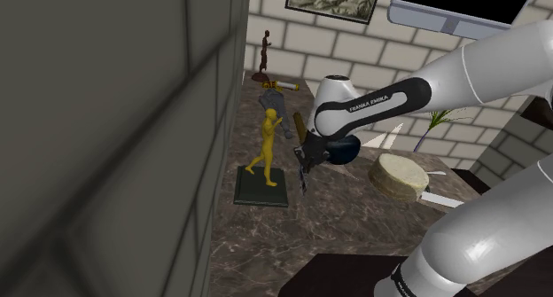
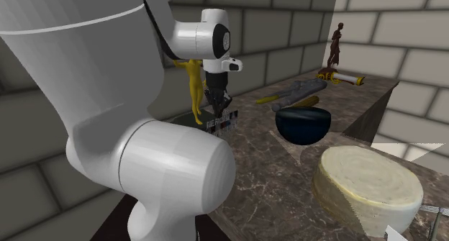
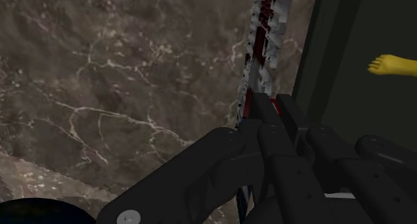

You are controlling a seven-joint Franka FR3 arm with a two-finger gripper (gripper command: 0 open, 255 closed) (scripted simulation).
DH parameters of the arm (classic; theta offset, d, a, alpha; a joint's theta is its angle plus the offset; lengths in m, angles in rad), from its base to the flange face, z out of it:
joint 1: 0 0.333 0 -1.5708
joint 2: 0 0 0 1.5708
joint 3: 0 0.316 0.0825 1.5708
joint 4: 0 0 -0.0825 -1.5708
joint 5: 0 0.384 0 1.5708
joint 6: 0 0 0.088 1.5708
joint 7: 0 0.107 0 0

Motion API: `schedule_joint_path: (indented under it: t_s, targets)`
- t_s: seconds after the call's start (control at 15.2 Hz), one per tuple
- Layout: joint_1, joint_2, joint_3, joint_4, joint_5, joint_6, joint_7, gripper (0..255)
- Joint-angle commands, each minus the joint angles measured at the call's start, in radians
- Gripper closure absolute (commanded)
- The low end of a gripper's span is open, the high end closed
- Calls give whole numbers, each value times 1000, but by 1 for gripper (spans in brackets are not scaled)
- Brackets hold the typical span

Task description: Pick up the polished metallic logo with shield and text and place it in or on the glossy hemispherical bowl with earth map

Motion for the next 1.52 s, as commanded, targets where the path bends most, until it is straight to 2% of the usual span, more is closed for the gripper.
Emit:
schedule_joint_path:
  t_s: [0.0,1.45]
  targets:
    - [0,-20,-2,10,3,-30,-4,255]
    - [2,-149,-20,204,10,-353,-17,255]
